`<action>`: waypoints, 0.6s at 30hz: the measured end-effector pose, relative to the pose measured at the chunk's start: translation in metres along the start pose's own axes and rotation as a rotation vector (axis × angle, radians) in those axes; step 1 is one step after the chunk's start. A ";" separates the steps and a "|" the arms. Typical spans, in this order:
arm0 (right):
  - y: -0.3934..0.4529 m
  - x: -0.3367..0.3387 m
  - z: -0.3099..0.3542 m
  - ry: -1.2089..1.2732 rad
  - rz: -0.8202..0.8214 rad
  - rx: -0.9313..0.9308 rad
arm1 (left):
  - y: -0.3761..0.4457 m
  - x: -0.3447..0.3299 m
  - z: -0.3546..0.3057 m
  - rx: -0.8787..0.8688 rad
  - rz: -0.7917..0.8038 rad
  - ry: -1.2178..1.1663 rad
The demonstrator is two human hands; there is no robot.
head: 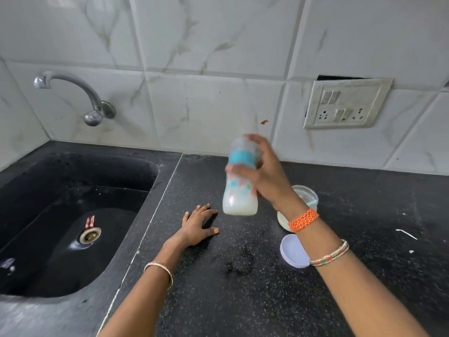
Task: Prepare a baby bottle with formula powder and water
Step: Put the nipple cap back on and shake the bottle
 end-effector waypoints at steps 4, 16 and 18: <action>0.002 0.032 -0.008 0.751 -0.754 -0.213 | 0.001 -0.001 0.000 0.001 0.006 -0.005; -0.010 0.006 -0.034 0.547 -0.279 -0.414 | -0.002 -0.004 -0.001 -0.002 0.001 0.001; -0.020 -0.002 -0.043 0.266 -0.072 -0.411 | -0.004 -0.006 0.004 0.015 0.003 0.003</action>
Point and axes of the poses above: each hand's wrist, its own y-axis towards the middle knuckle, its own x-axis out of the back of the hand, z = x × y, the point moved 5 cm from there along y, towards the middle knuckle, and after that the axes turned 9 degrees about -z, right-handed, at the moved point
